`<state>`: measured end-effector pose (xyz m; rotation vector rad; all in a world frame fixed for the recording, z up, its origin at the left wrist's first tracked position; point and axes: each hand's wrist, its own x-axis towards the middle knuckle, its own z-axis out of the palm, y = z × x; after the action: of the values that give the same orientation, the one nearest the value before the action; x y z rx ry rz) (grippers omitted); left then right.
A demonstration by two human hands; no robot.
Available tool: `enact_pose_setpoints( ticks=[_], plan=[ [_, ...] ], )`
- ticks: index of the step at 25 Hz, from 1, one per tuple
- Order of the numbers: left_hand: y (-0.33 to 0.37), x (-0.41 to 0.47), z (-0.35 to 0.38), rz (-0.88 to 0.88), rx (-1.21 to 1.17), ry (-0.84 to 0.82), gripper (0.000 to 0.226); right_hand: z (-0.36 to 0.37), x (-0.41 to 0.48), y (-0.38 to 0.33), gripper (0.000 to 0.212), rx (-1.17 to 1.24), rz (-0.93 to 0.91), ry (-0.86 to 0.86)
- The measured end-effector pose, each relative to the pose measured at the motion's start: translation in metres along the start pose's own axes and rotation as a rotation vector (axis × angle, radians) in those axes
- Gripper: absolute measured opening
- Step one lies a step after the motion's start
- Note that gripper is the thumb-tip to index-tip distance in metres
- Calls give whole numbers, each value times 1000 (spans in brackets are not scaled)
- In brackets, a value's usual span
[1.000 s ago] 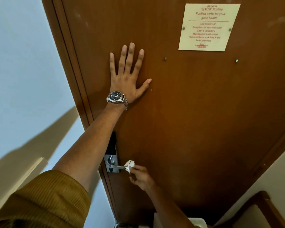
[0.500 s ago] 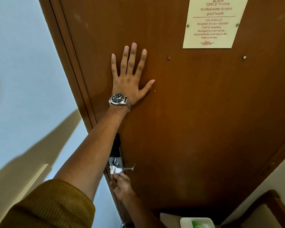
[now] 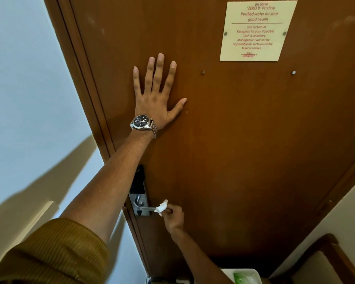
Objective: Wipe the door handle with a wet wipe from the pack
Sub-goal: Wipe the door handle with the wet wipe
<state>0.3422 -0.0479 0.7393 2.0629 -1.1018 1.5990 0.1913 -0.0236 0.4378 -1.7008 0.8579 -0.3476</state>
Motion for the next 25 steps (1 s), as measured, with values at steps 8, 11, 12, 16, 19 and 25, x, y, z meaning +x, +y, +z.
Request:
enact_pose_setpoints(
  ticks=[8, 11, 12, 16, 19, 25],
  plan=[
    [0, -1, 3, 0, -9, -16, 88, -4, -2, -1, 45, -1146, -679, -39],
    [-1, 0, 2, 9, -3, -30, 88, -5, -2, -2, 39, -1200, -777, -39],
    [-2, 1, 1, 10, -7, -42, 89, -7, -3, -5, 33, -1160, -785, -30],
    [0, 1, -8, 14, -11, -101, 88, -23, -10, -16, 19, -719, -605, 56],
    [8, -7, -18, -70, -36, -198, 89, -46, -14, -3, 21, -453, -465, 34],
    [94, -153, -43, -207, -306, -415, 68, -118, -23, 49, 30, 199, -31, 75]
  ],
)
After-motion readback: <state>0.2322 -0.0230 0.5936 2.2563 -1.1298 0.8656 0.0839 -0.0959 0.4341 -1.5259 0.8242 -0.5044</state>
